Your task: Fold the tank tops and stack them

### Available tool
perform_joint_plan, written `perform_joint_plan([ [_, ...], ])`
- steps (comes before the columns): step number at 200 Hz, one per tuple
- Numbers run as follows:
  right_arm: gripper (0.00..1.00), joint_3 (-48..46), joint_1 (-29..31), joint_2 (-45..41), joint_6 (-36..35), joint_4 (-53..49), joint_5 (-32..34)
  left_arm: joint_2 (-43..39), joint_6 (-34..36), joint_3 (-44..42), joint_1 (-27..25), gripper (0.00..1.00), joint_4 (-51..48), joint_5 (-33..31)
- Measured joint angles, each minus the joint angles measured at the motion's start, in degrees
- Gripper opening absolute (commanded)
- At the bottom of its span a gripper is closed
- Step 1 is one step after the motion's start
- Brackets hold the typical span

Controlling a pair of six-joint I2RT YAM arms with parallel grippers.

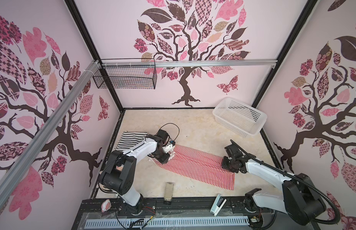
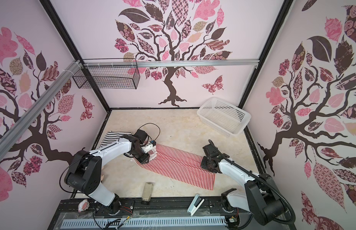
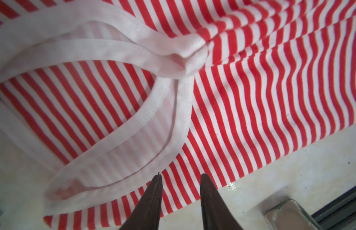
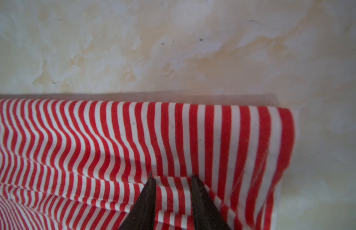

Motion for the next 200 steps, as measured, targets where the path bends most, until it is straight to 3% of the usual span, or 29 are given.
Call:
perform_joint_plan([
  [70, 0.34, 1.07, 0.00, 0.00, 0.02, -0.26, 1.60, 4.28, 1.55, -0.50, -1.51, 0.36, -0.15, -0.81],
  [104, 0.34, 1.22, 0.00, 0.02, 0.04, -0.20, 2.40, 8.96, 2.58, 5.07, -1.99, 0.36, -1.46, -5.77],
  [143, 0.33, 1.22, 0.00, 1.79, 0.48, -0.17, 2.75, 20.76, 4.11, 21.64, -1.55, 0.36, -1.97, -11.47],
  [200, 0.33, 1.60, 0.02, 3.78, 1.20, 3.13, 1.57, 42.21, 3.50, 56.17, -0.28, 0.37, -2.14, -16.59],
])
